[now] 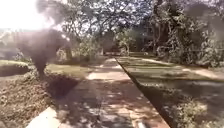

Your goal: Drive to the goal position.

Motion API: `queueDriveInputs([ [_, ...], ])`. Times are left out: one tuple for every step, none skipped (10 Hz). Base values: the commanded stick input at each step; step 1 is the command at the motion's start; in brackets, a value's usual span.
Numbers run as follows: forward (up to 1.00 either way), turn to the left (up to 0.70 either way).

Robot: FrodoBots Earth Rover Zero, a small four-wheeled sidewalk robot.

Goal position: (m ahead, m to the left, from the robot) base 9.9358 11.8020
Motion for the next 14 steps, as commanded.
queueDriveInputs([
  [0.5, 0.0],
  [0.5, 0.0],
  [0.5, 0.0],
  [0.5, 0.0],
  [0.5, 0.0],
  [0.5, 0.0],
  [0.5, 0.0],
  [0.5, 0.0],
  [0.5, 0.0],
  [0.5, 0.0],
  [0.5, 0.0],
  [0.5, 0.0],
  [0.5, 0.0],
  [0.5, 0.0],
])
